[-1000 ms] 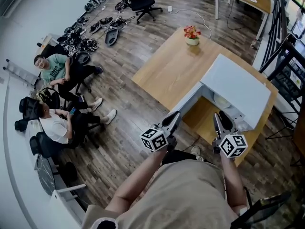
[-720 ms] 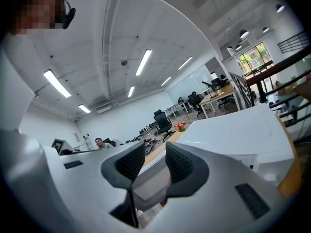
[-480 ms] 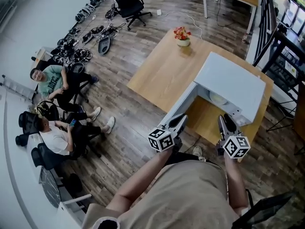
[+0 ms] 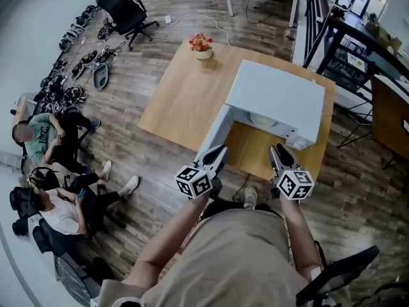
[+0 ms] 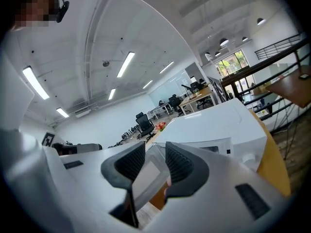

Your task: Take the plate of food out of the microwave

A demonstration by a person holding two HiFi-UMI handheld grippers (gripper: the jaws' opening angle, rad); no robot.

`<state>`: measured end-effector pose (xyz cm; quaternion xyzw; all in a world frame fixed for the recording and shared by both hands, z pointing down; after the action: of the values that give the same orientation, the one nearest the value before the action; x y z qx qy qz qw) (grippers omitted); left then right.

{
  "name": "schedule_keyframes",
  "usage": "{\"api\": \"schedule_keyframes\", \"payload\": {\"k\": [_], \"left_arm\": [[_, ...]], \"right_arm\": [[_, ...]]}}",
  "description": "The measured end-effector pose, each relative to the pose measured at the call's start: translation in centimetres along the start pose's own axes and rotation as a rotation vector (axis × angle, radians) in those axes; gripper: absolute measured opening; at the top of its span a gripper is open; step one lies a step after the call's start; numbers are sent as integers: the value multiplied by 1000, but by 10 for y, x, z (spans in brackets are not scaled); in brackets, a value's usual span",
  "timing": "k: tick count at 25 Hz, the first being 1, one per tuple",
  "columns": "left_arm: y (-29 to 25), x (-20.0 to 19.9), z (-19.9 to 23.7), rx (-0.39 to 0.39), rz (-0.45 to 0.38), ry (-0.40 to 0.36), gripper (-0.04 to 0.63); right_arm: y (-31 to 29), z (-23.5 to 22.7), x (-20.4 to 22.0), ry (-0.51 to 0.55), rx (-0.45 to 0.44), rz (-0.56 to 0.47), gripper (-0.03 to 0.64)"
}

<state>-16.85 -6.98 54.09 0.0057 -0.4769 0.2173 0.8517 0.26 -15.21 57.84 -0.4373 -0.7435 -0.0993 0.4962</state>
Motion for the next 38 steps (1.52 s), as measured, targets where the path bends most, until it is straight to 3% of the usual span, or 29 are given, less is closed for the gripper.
{"api": "schedule_keyframes", "payload": {"k": [16, 22, 38], "left_arm": [[-31, 33, -1, 56, 125, -18, 3], [-41, 40, 7, 43, 152, -21, 3], [-78, 54, 39, -30, 221, -15, 3]], "right_arm": [[-20, -54, 49, -182, 184, 34, 132], [-49, -78, 72, -193, 249, 49, 132], [-132, -160, 138, -456, 430, 33, 132]]}}
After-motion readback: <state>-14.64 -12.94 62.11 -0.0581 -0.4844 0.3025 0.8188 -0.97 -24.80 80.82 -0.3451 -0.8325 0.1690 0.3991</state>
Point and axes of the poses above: the fingertips, and each gripper's own axes: y backward along the fingers, z to its left, x out of its underside, the point moved 1 cm from there along y, backward along the fingers, and after that the axes turned 2 degrees about x, right-handed, at the moved point
